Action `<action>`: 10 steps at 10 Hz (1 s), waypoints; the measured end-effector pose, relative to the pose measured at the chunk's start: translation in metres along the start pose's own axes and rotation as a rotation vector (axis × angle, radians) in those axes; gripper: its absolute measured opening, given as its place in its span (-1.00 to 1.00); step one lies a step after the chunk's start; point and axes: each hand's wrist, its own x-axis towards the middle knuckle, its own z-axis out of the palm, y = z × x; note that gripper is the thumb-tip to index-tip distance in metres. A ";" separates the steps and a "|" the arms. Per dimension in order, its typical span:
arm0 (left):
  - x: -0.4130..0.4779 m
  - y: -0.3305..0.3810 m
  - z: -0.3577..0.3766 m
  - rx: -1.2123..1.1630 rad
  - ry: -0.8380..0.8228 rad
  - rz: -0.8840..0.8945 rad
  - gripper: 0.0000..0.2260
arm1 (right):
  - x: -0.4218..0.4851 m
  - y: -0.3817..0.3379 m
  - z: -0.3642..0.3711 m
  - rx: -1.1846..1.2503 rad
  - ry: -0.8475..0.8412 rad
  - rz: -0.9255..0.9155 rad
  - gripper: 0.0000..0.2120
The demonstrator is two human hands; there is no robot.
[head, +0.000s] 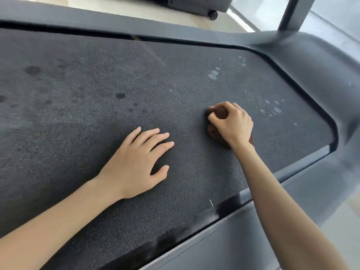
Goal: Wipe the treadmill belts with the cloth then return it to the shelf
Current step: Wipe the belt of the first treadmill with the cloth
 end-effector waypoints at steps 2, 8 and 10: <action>-0.002 0.000 -0.001 0.022 -0.005 0.012 -0.45 | -0.040 -0.060 0.003 0.079 -0.125 -0.436 -0.73; -0.002 -0.001 0.001 -0.004 0.003 0.011 -0.45 | -0.069 0.048 -0.049 -0.108 -0.044 0.027 -0.79; -0.004 0.000 -0.001 0.012 -0.007 0.019 -0.45 | -0.119 0.020 -0.059 -0.018 -0.037 -0.216 -0.75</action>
